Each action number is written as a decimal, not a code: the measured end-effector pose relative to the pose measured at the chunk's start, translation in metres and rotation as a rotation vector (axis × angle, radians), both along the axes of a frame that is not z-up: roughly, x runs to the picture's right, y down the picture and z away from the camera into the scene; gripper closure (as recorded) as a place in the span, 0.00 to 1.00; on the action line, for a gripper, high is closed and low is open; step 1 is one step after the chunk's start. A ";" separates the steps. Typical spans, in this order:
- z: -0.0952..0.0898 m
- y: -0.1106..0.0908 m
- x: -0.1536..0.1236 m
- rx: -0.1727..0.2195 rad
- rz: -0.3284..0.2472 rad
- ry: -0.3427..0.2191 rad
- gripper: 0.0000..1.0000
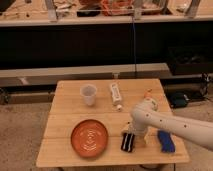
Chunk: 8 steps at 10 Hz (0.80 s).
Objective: Place the eraser in the ceramic cup
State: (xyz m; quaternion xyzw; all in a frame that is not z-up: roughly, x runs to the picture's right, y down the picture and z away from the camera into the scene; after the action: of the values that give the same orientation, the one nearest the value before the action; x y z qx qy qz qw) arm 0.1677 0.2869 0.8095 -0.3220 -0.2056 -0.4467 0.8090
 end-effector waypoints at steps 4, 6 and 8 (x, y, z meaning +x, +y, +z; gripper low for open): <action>0.002 0.001 -0.002 -0.002 -0.007 -0.010 0.20; 0.000 0.000 0.000 -0.003 -0.006 -0.008 0.20; 0.004 0.001 -0.003 -0.003 -0.012 -0.017 0.20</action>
State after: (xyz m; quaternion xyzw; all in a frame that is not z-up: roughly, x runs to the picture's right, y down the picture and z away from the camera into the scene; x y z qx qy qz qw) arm 0.1649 0.2879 0.8133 -0.3208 -0.2113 -0.4540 0.8040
